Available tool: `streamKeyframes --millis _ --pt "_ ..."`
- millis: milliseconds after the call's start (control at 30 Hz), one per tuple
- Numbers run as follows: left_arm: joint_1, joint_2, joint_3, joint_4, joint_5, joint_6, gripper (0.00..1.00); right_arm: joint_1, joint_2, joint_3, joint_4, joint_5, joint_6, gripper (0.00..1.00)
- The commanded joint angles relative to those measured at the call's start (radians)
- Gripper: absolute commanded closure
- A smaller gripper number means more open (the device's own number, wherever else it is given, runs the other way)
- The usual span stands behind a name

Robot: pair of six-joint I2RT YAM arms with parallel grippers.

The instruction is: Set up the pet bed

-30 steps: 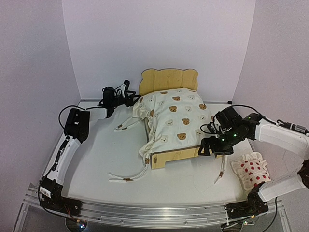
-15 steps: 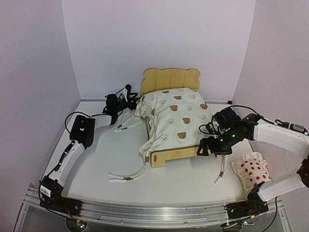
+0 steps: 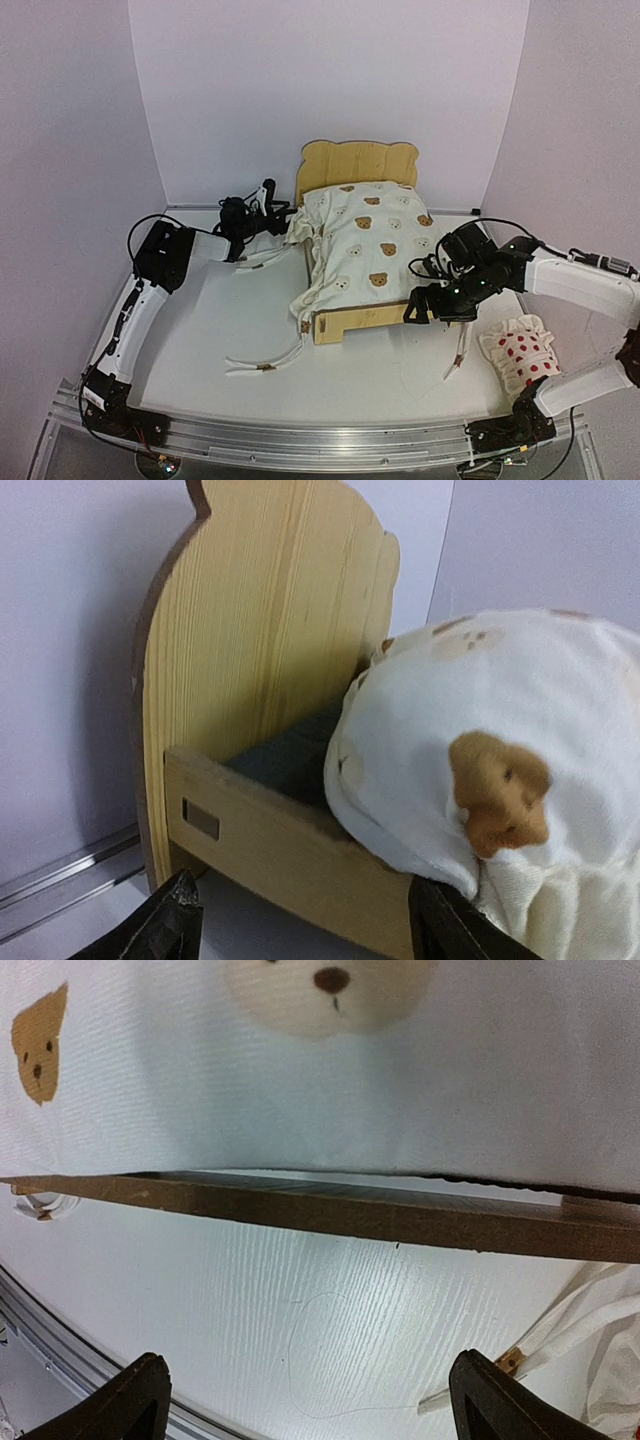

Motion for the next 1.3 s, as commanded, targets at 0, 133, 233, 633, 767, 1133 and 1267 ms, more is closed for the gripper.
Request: streamKeyframes --millis 0,133,233,633,767,1133,1267 --pt "-0.021 -0.245 -0.073 -0.053 -0.154 -0.050 0.21 0.006 -0.036 0.028 0.015 -0.008 0.014 0.02" --pt "-0.006 -0.300 -0.025 -0.277 -0.296 -0.076 0.17 0.006 -0.048 0.030 0.014 -0.018 0.022 0.02" --pt "0.008 -0.347 -0.011 -0.465 -0.342 -0.164 0.21 0.006 -0.061 0.028 0.014 -0.019 0.030 0.02" --pt "0.011 -0.496 -0.214 -0.759 -0.057 -0.550 0.14 0.008 -0.094 0.014 0.013 -0.029 0.054 0.02" --pt "0.010 -0.515 -0.314 -0.723 0.054 -0.643 0.13 0.008 -0.109 0.001 0.012 -0.024 0.057 0.02" --pt "0.000 -0.471 -0.476 -0.419 0.287 -0.785 0.16 0.008 -0.131 -0.016 0.013 -0.026 0.063 0.02" --pt "-0.022 -0.445 -0.489 -0.303 0.313 -0.850 0.18 0.008 -0.137 -0.021 0.015 -0.020 0.063 0.02"
